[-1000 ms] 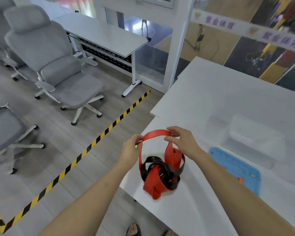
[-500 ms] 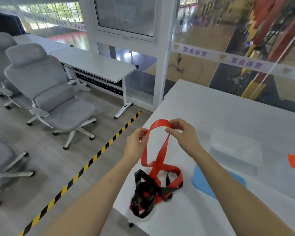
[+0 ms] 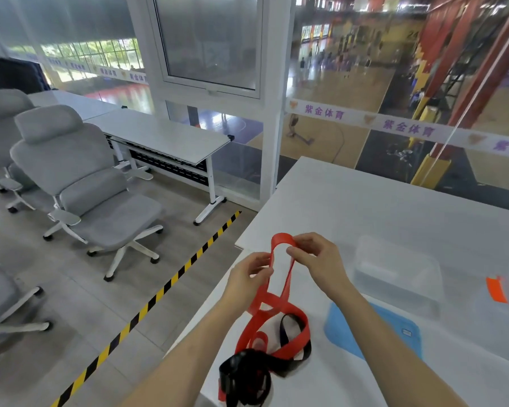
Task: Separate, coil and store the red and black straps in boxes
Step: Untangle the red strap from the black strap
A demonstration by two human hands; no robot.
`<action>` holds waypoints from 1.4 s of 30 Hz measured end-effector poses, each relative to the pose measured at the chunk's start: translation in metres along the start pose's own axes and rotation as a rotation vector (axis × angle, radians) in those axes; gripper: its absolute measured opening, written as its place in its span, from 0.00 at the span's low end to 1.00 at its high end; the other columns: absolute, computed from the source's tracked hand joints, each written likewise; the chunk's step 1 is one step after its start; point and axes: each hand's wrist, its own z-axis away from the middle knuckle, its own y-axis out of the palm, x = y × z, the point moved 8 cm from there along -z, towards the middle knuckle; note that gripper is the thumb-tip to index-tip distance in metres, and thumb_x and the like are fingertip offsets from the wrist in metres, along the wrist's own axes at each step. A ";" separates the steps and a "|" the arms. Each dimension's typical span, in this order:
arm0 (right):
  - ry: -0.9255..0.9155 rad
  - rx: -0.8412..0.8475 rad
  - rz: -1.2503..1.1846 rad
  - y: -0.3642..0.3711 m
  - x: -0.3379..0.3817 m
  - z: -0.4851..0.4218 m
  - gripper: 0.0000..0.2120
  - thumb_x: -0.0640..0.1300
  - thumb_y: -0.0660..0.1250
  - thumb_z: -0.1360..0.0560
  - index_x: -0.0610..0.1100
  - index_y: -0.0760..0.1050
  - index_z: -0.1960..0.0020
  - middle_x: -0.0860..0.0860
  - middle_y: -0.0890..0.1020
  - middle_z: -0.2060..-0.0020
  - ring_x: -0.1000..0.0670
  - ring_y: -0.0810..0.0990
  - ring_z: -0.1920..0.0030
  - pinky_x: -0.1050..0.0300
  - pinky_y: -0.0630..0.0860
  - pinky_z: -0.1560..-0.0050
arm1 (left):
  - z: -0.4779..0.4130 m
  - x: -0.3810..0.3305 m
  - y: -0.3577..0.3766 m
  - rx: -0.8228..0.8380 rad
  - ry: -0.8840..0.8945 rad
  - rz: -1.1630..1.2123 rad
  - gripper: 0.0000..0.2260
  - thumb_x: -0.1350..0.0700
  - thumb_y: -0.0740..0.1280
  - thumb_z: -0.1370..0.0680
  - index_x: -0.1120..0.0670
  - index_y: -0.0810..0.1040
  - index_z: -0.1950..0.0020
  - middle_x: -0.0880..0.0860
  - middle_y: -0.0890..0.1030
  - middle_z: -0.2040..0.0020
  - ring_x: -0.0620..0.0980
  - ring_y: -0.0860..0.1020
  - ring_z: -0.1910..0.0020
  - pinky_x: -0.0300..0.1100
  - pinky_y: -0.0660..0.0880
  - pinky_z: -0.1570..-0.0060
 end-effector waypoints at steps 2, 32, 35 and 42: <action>0.015 0.018 -0.043 0.001 -0.003 0.005 0.08 0.45 0.79 0.25 0.51 0.84 0.48 0.55 0.89 0.52 0.54 0.88 0.48 0.46 0.85 0.40 | 0.002 -0.001 0.004 0.005 0.015 -0.015 0.10 0.54 0.70 0.18 0.43 0.82 0.38 0.40 0.84 0.41 0.43 0.83 0.42 0.51 0.83 0.40; 0.152 0.542 0.235 0.105 -0.092 0.029 0.09 0.45 0.71 0.21 0.56 0.76 0.44 0.60 0.83 0.50 0.59 0.83 0.49 0.61 0.76 0.45 | -0.021 -0.063 -0.063 -0.084 0.052 0.462 0.07 0.64 0.65 0.16 0.57 0.79 0.40 0.55 0.88 0.51 0.53 0.87 0.52 0.46 0.84 0.55; 0.142 0.446 0.275 0.102 -0.087 0.016 0.08 0.43 0.71 0.22 0.55 0.81 0.45 0.57 0.87 0.51 0.54 0.85 0.50 0.61 0.79 0.48 | -0.019 -0.058 -0.076 -0.086 0.033 0.541 0.09 0.64 0.65 0.16 0.58 0.78 0.36 0.53 0.88 0.51 0.51 0.87 0.53 0.43 0.83 0.56; 0.105 0.383 0.354 0.101 -0.076 0.007 0.06 0.42 0.69 0.20 0.45 0.84 0.47 0.47 0.88 0.53 0.45 0.86 0.52 0.52 0.80 0.51 | -0.007 -0.011 -0.096 -0.256 -0.130 0.688 0.05 0.58 0.65 0.15 0.56 0.78 0.40 0.54 0.88 0.53 0.52 0.88 0.57 0.40 0.83 0.62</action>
